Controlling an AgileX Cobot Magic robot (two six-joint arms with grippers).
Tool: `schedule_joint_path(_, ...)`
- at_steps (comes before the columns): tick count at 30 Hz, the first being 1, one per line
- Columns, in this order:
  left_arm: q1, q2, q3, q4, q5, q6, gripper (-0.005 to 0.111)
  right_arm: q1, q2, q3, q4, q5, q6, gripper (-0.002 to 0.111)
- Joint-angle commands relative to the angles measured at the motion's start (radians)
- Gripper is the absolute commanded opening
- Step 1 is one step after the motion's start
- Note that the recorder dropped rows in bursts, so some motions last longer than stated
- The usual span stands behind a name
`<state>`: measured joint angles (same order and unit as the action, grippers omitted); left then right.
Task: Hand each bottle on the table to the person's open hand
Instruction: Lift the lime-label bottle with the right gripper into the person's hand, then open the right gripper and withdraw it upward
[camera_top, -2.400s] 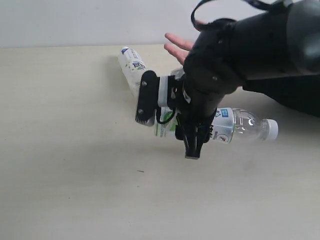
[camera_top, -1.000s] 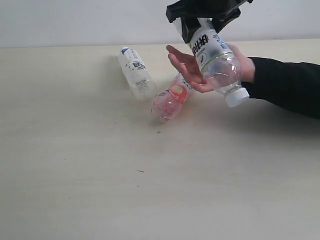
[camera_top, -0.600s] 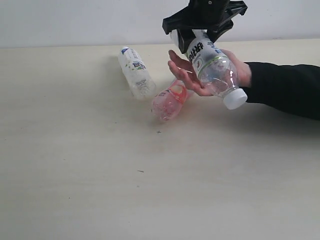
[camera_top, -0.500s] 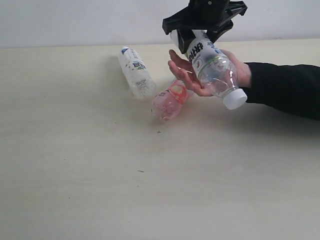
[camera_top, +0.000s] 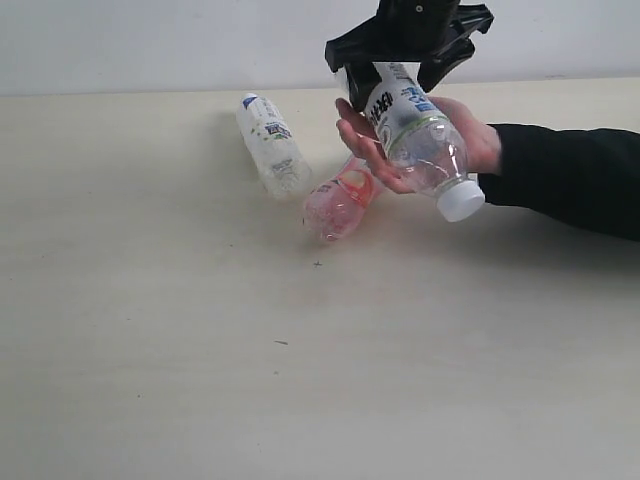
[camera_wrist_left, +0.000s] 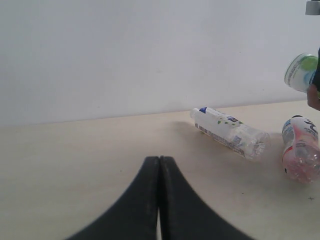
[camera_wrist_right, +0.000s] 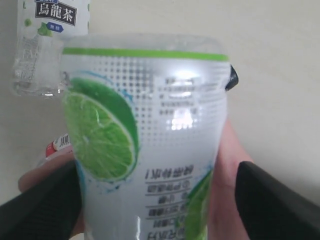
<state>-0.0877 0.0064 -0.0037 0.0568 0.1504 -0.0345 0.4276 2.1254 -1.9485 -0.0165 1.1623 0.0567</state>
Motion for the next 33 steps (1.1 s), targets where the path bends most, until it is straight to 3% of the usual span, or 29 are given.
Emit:
schedule_joint_path(1,-0.004,-0.006,0.004,-0.008,-0.010,0.002,0.000,-0.003,-0.001,-0.013,-0.009,-0.020,-0.004,0.079)
schedule_joint_path(11,-0.004,-0.006,0.004,-0.008,-0.010,0.002,0.000,-0.003,-0.187,-0.003,-0.016,-0.019,-0.010,0.077)
schedule_joint_path(13,-0.004,-0.006,0.004,-0.008,-0.010,0.002,0.000,-0.003,-0.281,0.078,-0.052,-0.035,-0.012,0.064)
schedule_joint_path(17,-0.004,-0.006,0.004,-0.008,-0.010,0.002,0.000,-0.003,-0.583,0.422,-0.074,-0.178,-0.033,0.002)
schedule_joint_path(24,-0.004,-0.006,0.004,-0.008,-0.010,0.002,0.000,-0.003,-1.234,1.072,-0.066,-0.513,-0.030,0.000)
schedule_joint_path(33,-0.004,-0.006,0.004,-0.008,-0.010,0.002,0.000,-0.003,-1.604,1.375,0.000,-0.626,-0.005,0.000)
